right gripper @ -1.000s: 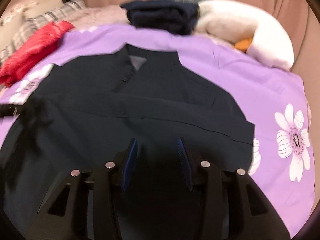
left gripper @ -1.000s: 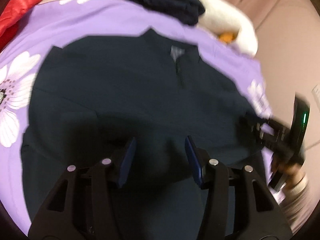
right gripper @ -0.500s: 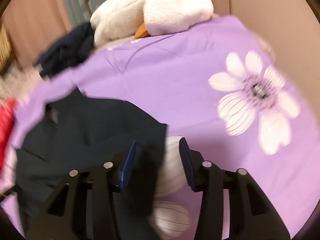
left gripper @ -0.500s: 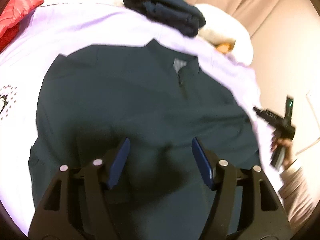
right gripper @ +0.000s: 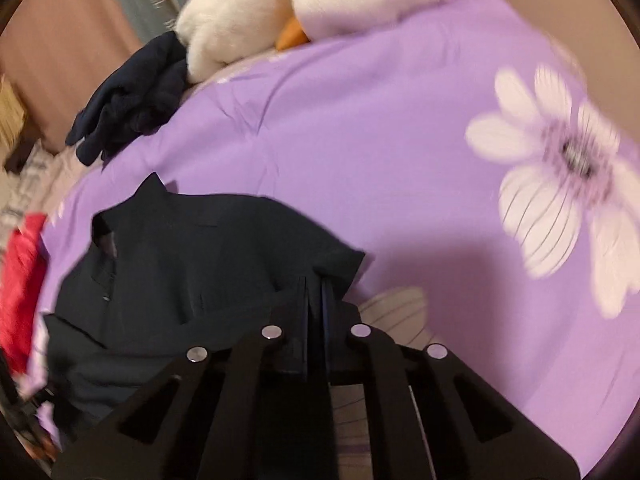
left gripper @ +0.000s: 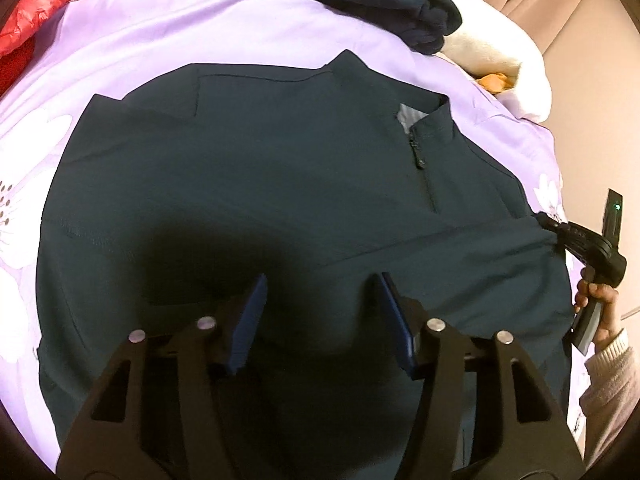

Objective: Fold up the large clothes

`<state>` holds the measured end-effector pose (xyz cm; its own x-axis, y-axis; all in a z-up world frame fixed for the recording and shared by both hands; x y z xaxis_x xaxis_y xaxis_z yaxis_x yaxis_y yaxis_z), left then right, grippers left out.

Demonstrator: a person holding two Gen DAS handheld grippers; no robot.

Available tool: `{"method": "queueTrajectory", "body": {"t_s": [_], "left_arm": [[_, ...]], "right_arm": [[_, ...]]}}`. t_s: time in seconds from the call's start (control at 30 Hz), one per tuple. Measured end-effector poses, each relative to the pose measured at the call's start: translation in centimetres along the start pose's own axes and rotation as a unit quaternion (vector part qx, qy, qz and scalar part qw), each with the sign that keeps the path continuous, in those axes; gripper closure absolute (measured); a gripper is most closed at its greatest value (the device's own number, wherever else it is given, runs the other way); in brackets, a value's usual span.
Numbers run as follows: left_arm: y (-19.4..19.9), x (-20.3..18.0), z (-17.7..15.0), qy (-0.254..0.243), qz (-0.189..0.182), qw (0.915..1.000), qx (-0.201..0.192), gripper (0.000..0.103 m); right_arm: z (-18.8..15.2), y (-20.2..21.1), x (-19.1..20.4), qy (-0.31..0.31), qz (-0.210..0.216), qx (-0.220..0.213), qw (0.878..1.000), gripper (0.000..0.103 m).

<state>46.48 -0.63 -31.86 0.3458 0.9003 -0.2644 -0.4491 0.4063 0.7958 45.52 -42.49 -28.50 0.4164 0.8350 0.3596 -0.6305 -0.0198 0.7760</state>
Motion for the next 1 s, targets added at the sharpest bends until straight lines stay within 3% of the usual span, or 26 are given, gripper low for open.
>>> {"method": "queueTrajectory", "body": {"t_s": [0.13, 0.23, 0.27, 0.33, 0.37, 0.4, 0.47, 0.63, 0.8, 1.0], "left_arm": [[-0.6, 0.1, 0.3, -0.006, 0.009, 0.9999, 0.002, 0.046], [-0.1, 0.5, 0.5, -0.005, 0.016, 0.9999, 0.002, 0.046], [0.3, 0.7, 0.6, -0.002, 0.022, 0.9997, -0.001, 0.046], [2.2, 0.7, 1.2, -0.005, 0.030, 0.9992, -0.025, 0.042], [3.2, 0.2, 1.4, -0.015, 0.029, 0.9988, -0.037, 0.041], [4.3, -0.7, 1.5, -0.034, 0.028, 0.9977, -0.051, 0.037], [5.3, -2.8, 0.8, -0.077, 0.025, 0.9949, -0.059, 0.035], [3.9, -5.6, -2.2, -0.138, 0.040, 0.9890, -0.034, 0.035], [0.6, -5.2, -5.0, -0.146, 0.055, 0.9878, 0.003, 0.034], [2.1, -4.7, -3.4, -0.060, 0.042, 0.9973, -0.007, 0.034]], "right_arm": [[0.0, -0.9, -1.2, 0.023, -0.045, -0.008, 0.999, 0.098], [1.4, 1.8, -0.9, 0.036, -0.062, -0.065, 0.995, 0.096], [1.9, 3.1, -0.5, 0.046, -0.064, -0.085, 0.993, 0.094], [1.8, 5.0, 1.1, 0.072, -0.037, -0.099, 0.992, 0.080], [0.8, 6.3, 2.6, 0.096, -0.008, -0.095, 0.991, 0.067], [0.1, 6.9, 3.3, 0.108, 0.004, -0.092, 0.990, 0.063], [-3.2, 8.4, 5.5, 0.153, 0.042, -0.072, 0.985, 0.063], [-11.1, 7.6, 7.6, 0.234, 0.048, -0.005, 0.971, 0.063], [-15.1, 6.1, 6.5, 0.277, 0.006, 0.010, 0.961, 0.062], [-14.5, 7.5, 5.5, 0.220, 0.008, 0.012, 0.975, 0.062]]}}
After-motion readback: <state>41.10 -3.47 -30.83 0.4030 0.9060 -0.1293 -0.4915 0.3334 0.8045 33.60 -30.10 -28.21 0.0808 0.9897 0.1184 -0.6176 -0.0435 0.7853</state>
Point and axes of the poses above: each gripper's, at about its wrist camera, not at the fingertips, and y roughly against the way its jaws point, x to its left, z to its top, the point moved 10 cm from there along -y, roughly the way its jaws point, and after that the axes turned 11 degrees about -y, right-handed, at the moved point
